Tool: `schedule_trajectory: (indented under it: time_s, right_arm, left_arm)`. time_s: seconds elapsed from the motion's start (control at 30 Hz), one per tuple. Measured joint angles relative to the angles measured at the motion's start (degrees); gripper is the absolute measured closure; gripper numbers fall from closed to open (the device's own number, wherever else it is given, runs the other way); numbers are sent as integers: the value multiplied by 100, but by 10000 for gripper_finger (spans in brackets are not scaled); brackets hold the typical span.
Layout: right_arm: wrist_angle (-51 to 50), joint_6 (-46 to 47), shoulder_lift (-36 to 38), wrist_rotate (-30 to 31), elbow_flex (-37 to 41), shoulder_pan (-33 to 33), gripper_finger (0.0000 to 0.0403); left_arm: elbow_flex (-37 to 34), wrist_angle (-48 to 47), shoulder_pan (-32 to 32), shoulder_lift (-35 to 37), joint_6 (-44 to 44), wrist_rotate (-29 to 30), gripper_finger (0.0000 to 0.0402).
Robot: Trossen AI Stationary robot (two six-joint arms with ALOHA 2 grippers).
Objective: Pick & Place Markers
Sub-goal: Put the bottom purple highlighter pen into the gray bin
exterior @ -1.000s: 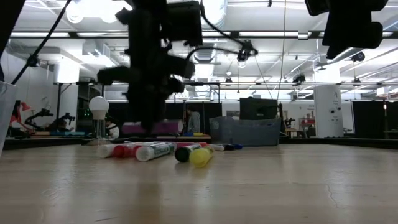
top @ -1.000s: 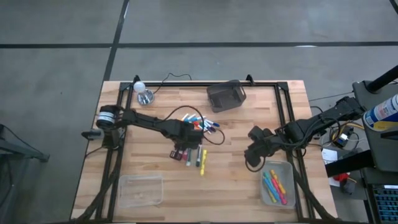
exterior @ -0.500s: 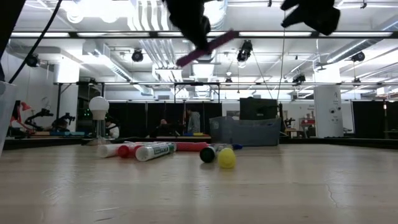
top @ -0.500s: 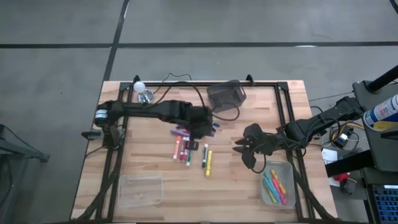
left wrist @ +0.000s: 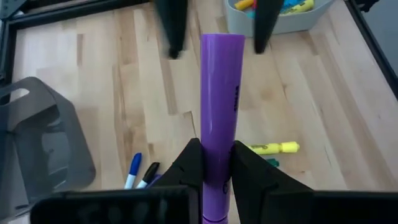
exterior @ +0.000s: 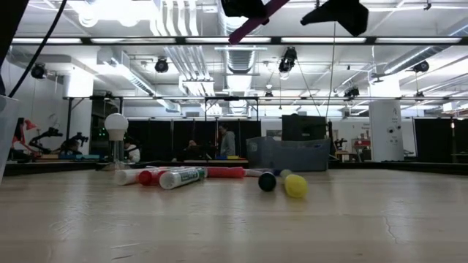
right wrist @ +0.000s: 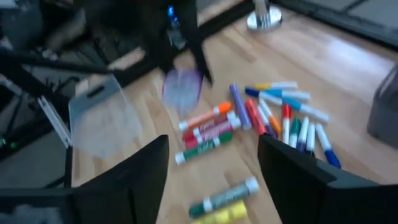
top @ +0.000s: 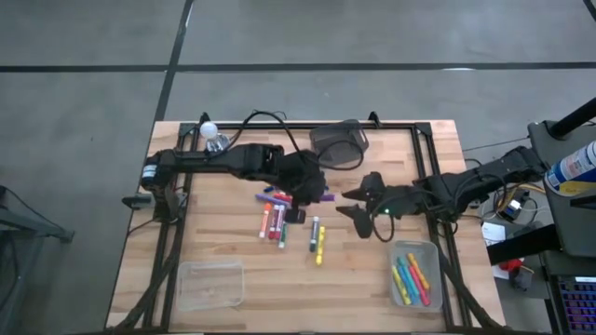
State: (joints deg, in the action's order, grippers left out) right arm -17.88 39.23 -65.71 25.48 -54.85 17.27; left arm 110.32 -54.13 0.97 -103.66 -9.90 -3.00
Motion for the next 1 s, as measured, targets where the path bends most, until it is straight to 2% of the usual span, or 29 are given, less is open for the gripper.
schedule_trajectory:
  time_s: [0.2,0.47,0.63,0.93,1.0]
  right_arm:
    - [648,-324,-56,-431,0,-272,145]
    - [931,-348,-394,-600,-49,-386,169]
    - [1274,-520,-442,-598,-110,-397,212]
    - [1170,-524,-484,-712,-129,-412,326]
    - [1119,-520,-487,-777,-126,-414,338]
  left_arm:
    - [-2,112,4,0,110,-6,357]
    - [-7,105,4,-2,115,-54,357]
    - [-7,96,2,-2,115,-55,357]
    - [-10,47,11,-2,152,-88,357]
    - [-11,35,9,-6,191,-114,357]
